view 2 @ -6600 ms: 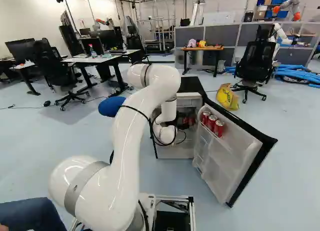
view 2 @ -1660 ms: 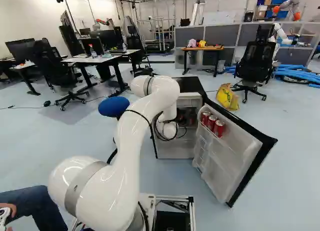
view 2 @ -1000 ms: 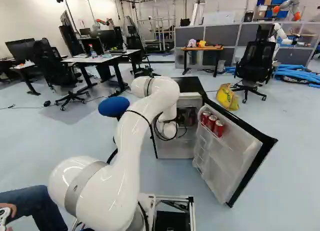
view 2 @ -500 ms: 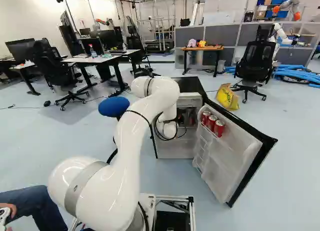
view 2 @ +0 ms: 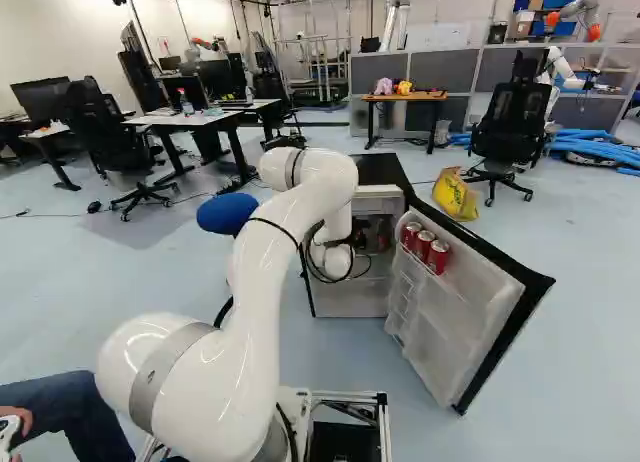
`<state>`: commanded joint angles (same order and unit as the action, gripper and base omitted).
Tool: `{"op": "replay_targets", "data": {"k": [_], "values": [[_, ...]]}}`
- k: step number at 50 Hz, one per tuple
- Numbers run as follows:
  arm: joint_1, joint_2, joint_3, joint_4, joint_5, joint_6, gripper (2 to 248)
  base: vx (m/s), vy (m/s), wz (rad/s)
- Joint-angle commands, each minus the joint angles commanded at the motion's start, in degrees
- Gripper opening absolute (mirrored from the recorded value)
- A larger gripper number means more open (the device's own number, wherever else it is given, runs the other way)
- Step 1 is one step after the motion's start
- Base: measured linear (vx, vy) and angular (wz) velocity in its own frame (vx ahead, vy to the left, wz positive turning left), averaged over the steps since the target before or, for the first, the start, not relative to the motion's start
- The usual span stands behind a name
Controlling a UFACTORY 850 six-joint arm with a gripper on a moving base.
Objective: Grab a drink from the fridge
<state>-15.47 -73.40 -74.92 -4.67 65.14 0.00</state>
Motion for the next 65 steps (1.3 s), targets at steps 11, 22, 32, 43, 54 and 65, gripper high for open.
{"op": "replay_targets", "data": {"k": [11,22,32,43,54,65], "values": [[0.1,2.5,3.3,0.0,0.0,0.0,91,0.0,0.0,0.0],[0.2,5.7,7.1,0.0,0.0,0.0,91,0.0,0.0,0.0],[0.3,9.2,11.4,0.0,0.0,0.0,91,0.0,0.0,0.0],[0.3,13.2,16.5,0.0,0.0,0.0,91,0.0,0.0,0.0],[0.4,17.3,21.5,0.0,0.0,0.0,91,0.0,0.0,0.0],[0.5,21.3,26.3,0.0,-0.4,0.0,91,0.0,0.0,0.0]]}}
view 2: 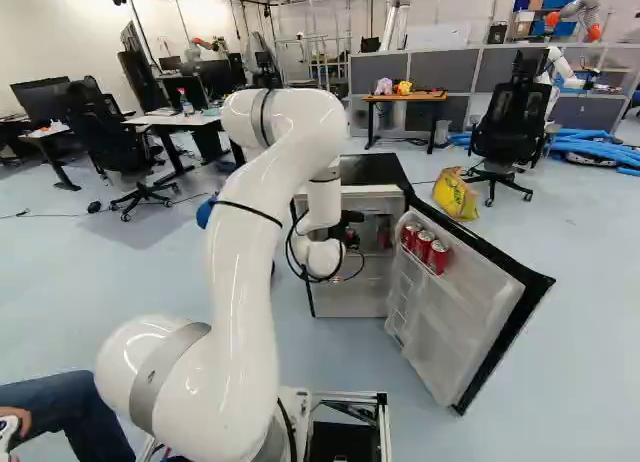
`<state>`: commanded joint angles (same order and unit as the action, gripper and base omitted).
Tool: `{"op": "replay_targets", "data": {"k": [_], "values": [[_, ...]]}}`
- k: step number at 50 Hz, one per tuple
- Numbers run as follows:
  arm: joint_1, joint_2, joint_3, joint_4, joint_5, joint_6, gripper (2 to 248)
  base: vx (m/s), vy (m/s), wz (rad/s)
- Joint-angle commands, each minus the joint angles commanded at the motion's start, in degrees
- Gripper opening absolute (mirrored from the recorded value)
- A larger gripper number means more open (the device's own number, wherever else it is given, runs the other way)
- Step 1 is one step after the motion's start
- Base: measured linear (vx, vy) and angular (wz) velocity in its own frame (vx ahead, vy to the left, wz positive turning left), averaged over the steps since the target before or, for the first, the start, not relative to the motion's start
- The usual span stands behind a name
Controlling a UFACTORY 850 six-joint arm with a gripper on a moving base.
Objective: Grab a drink from the fridge
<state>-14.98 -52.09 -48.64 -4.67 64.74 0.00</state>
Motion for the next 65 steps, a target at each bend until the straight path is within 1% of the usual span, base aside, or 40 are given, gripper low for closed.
{"op": "replay_targets", "data": {"k": [19,48,57,65], "values": [[0.1,6.9,7.9,0.0,-1.7,0.0,91,0.0,0.0,0.0],[-0.1,17.6,18.9,0.0,-1.7,0.0,91,0.0,0.0,0.0],[-0.1,20.6,21.6,0.0,-1.7,0.0,91,0.0,0.0,0.0],[-0.1,22.7,23.0,0.0,-1.7,0.0,91,0.0,0.0,0.0]]}}
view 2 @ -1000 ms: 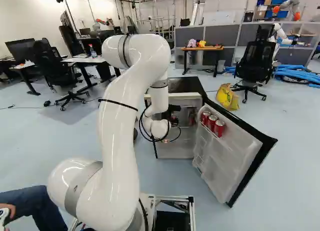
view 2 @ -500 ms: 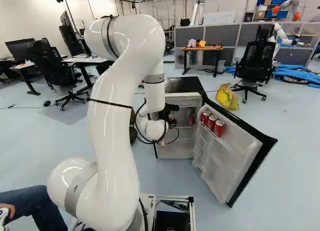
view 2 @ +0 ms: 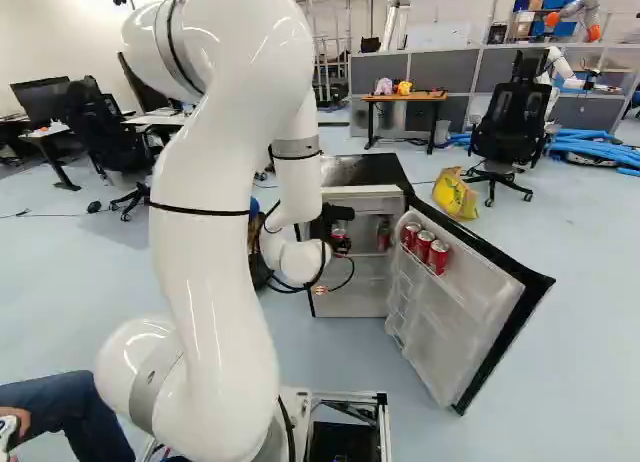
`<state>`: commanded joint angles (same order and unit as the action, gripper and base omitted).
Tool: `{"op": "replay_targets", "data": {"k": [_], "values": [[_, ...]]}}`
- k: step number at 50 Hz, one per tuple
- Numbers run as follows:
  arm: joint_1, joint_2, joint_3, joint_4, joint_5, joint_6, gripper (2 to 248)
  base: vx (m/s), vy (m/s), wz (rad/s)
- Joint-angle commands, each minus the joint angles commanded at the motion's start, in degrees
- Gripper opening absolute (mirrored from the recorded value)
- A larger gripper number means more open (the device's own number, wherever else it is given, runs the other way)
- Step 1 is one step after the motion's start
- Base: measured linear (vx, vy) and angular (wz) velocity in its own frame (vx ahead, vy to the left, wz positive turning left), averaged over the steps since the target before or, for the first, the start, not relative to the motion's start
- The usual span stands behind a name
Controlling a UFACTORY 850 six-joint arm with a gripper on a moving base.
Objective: Grab a drink from the fridge
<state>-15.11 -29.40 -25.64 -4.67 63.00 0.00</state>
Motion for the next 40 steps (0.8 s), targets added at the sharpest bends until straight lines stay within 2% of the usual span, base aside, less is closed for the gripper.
{"op": "replay_targets", "data": {"k": [19,40], "values": [[0.0,3.9,1.6,0.0,-0.1,0.0,91,0.0,0.0,0.0],[0.0,8.3,3.2,0.0,-2.3,0.0,91,0.0,0.0,0.0]]}}
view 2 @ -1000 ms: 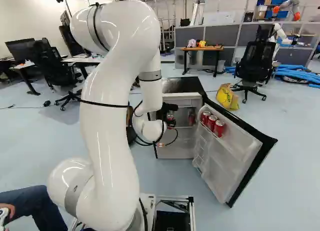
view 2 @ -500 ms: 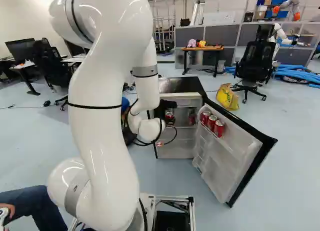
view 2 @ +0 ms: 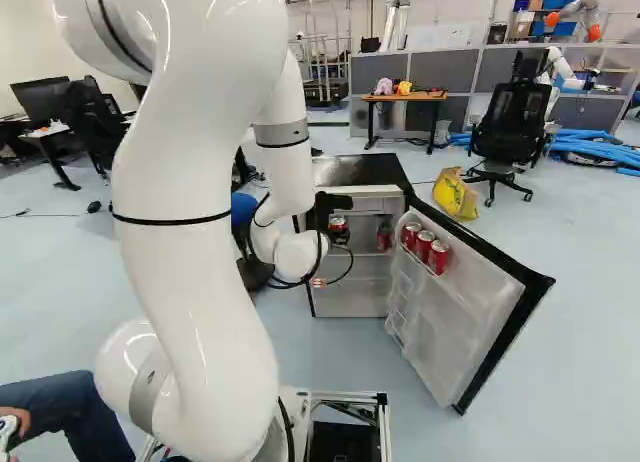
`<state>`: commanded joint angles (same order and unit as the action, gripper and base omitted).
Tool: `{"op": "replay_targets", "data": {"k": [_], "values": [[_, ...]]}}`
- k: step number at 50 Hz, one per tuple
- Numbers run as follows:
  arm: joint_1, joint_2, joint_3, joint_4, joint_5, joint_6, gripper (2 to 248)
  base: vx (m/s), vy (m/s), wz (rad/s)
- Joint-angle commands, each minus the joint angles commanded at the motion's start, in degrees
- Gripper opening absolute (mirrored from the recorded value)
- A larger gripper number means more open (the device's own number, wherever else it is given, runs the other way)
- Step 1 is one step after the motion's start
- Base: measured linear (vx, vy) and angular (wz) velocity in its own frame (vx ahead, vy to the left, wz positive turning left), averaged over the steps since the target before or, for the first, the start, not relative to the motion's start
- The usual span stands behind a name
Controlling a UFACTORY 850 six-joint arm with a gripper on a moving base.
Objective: Grab a drink from the fridge
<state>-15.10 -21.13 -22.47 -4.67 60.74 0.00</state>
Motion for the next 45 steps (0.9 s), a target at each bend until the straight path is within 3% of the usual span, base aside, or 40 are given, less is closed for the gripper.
{"op": "replay_targets", "data": {"k": [45], "values": [[0.0,9.1,2.8,0.0,-1.9,0.0,91,0.0,0.0,0.0]]}}
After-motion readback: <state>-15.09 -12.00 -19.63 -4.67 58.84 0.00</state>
